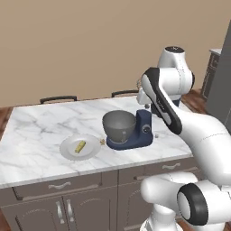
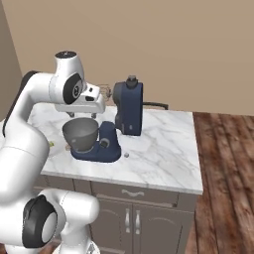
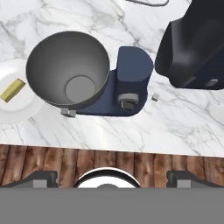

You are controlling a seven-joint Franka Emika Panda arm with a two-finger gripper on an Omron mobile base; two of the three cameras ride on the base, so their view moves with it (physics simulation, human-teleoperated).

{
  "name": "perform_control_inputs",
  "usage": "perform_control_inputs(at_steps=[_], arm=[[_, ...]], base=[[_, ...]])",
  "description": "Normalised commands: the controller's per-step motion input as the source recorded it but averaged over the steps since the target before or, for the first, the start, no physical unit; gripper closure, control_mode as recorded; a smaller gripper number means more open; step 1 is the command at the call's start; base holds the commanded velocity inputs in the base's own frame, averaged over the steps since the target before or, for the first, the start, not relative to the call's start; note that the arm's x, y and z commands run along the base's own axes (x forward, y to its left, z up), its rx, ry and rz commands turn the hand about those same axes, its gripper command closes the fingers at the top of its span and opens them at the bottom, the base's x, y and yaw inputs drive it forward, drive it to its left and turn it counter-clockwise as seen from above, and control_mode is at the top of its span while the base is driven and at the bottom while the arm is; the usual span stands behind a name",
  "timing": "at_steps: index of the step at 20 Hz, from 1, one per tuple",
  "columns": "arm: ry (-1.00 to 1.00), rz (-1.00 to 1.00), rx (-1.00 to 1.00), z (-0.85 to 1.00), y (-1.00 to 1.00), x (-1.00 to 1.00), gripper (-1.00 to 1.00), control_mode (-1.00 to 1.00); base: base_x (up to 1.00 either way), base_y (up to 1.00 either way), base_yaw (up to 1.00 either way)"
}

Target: Add butter and sugar cubes to the stand mixer bowl and then turn on the stand mixer to begin making frosting.

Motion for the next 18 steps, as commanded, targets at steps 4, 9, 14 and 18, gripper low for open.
perform_control_inputs(at_steps=[4, 9, 14, 18], arm=[[0.00, 0.00, 0.00, 0.00, 0.00, 0.00, -1.00, 1.00], [0.00, 0.00, 0.00, 0.00, -0.03, 0.00, -1.00, -1.00], [0.00, 0.00, 0.01, 0.00, -0.25, 0.02, -1.00, -1.00], [0.00, 0.00, 0.07, 0.00, -0.67, 0.03, -1.00, -1.00]], base=[[0.00, -0.17, 0.00], [0.00, -0.12, 0.00], [0.00, 0.00, 0.00], [0.00, 0.00, 0.00]])
